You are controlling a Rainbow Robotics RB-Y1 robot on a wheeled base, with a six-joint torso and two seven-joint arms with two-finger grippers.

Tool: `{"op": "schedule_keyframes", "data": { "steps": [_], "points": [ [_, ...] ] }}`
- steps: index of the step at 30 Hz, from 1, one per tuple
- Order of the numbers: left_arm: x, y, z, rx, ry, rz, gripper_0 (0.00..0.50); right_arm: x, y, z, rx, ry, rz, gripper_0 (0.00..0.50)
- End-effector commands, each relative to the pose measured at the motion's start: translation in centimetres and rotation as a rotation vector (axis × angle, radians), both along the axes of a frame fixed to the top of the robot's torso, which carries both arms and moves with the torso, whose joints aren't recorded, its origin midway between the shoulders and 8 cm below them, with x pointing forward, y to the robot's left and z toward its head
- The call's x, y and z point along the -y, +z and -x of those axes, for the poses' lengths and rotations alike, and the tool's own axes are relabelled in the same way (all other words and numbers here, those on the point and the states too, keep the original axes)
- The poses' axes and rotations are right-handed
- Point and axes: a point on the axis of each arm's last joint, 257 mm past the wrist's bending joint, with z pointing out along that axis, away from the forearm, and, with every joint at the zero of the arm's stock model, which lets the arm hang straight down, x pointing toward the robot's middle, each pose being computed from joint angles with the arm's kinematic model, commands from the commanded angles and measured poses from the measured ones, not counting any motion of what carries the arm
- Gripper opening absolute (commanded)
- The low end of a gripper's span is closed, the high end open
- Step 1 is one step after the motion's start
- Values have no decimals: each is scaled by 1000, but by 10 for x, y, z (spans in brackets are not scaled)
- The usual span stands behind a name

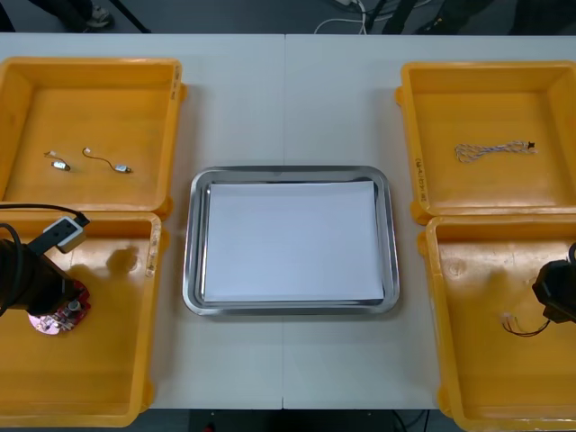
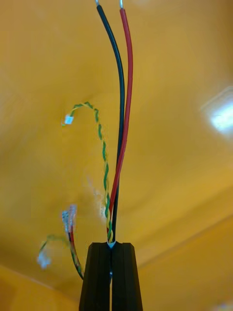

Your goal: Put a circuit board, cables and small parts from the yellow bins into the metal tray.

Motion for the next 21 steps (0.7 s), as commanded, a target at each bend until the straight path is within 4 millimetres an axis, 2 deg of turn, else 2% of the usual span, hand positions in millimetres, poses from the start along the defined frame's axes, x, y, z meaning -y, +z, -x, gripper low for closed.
{"op": "schedule_keyframes", "data": {
  "steps": [1,2,14,21],
  "points": [
    [-19,6,0,6,-103,-98,23,14,44,-13,69,45,25,0],
    [-20,6,0,6,-105,-100,0,14,48,-13,71,54,19,0],
    [-18,11,-4,13,-108,-94,0,27,74,-9,72,117,64,0],
    [-24,29,-7,9,-98,-102,0,30,88,-8,81,156,98,0]
  ]
}}
